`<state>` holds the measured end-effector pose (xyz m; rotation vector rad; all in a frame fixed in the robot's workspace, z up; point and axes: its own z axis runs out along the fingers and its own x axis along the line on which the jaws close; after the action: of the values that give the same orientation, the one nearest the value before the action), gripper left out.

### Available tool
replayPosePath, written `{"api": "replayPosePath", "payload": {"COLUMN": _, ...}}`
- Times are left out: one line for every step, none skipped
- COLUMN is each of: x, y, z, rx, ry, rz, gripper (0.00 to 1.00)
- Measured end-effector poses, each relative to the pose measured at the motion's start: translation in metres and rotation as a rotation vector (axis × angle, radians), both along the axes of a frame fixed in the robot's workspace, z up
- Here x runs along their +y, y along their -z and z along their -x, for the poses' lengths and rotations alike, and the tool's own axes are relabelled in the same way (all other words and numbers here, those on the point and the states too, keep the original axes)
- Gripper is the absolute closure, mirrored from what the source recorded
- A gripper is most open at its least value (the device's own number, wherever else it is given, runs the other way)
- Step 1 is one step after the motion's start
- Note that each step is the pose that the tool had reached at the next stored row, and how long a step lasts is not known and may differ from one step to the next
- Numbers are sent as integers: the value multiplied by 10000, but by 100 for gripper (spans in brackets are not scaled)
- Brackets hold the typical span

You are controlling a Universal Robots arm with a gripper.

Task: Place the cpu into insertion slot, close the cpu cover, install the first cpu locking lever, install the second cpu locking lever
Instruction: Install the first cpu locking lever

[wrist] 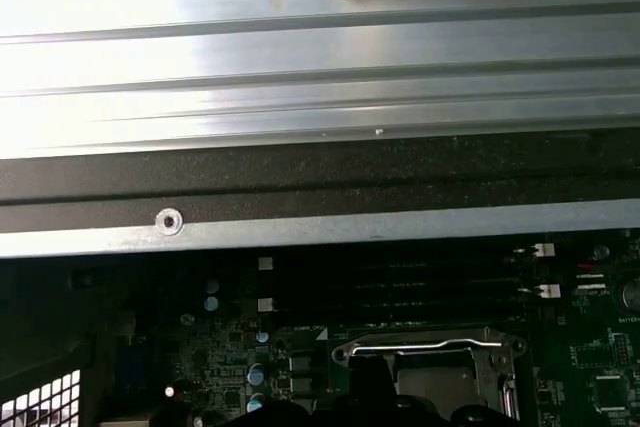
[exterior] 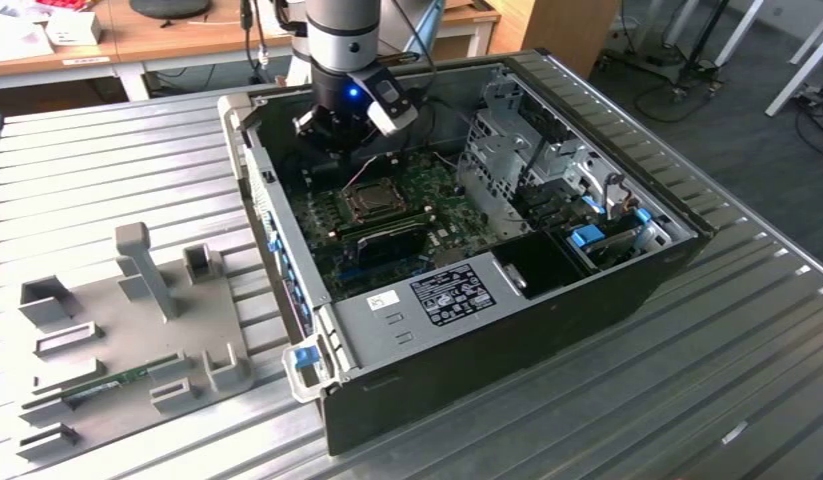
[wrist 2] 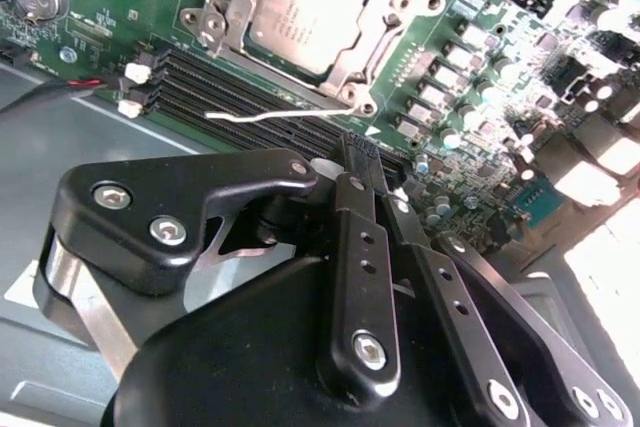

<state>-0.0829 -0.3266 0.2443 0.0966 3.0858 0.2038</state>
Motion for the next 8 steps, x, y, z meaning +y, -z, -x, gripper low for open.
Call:
{"api": "replayPosePath", "payload": {"x": 1, "y": 1, "z": -9, "rx": 1, "ry": 1, "rz": 1, "gripper": 90}}
{"api": "replayPosePath", "payload": {"x": 1, "y": 3, "z": -22, "rx": 2, "ry": 1, "rz": 3, "gripper": 90}}
{"api": "replayPosePath", "payload": {"x": 2, "y": 5, "z": -38, "rx": 1, "ry": 2, "rz": 1, "gripper": 90}}
{"api": "replayPosePath", "payload": {"x": 3, "y": 8, "z": -55, "rx": 1, "ry": 2, "rz": 1, "gripper": 90}}
{"api": "replayPosePath", "payload": {"x": 4, "y": 11, "z": -71, "rx": 2, "ry": 2, "rz": -1, "gripper": 90}}
{"api": "replayPosePath", "payload": {"x": 6, "y": 16, "z": -82, "rx": 1, "ry": 1, "rz": -17, "gripper": 90}}
{"api": "replayPosePath", "payload": {"x": 6, "y": 19, "z": -89, "rx": 2, "ry": 1, "rz": -53, "gripper": 90}}
{"api": "replayPosePath", "payload": {"x": 6, "y": 22, "z": -95, "rx": 3, "ry": 2, "rz": -118, "gripper": 90}}
